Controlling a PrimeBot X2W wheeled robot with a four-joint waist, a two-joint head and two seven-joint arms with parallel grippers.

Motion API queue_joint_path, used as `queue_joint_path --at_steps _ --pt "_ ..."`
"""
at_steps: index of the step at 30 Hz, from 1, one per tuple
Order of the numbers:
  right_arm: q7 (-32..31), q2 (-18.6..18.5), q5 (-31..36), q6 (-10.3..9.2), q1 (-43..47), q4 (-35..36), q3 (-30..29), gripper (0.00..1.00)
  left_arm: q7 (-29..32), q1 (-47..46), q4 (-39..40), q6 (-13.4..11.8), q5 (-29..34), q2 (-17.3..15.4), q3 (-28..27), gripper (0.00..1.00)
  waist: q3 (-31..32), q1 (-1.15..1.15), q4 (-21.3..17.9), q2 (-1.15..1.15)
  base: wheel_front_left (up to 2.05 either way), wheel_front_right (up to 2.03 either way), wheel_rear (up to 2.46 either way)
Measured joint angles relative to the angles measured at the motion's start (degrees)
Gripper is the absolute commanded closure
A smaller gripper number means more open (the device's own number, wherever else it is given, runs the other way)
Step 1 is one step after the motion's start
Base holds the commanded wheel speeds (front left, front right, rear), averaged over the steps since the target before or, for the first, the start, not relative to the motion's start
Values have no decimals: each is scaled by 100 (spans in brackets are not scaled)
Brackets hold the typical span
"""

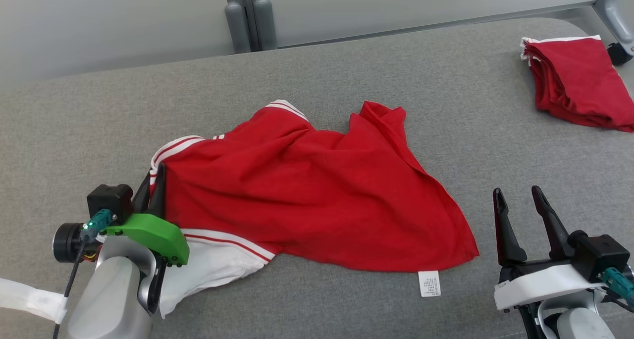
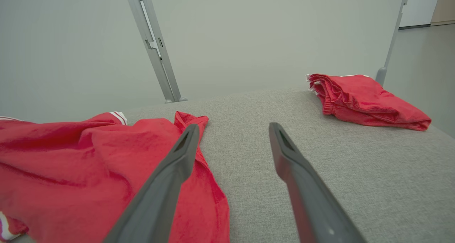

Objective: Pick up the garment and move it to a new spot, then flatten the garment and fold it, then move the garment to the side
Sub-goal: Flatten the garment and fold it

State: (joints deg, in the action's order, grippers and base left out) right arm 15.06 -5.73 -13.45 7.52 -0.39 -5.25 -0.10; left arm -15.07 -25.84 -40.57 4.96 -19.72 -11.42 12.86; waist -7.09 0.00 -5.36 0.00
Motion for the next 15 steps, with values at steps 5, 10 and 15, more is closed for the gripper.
queue_joint_path --at_steps 5,10,15 --pt "-1 13 8 0 -9 -23 21 0 -5 61 -9 2 275 54 -74 0 18 0 -21 0 0 0 0" --pt "-1 43 10 0 -13 -46 24 0 -7 284 192 -4 399 135 -338 0 101 0 14 0 0 0 0" --pt "-1 45 15 0 20 -52 49 0 -7 768 959 -88 543 198 -817 0 259 0 80 0 0 0 0"
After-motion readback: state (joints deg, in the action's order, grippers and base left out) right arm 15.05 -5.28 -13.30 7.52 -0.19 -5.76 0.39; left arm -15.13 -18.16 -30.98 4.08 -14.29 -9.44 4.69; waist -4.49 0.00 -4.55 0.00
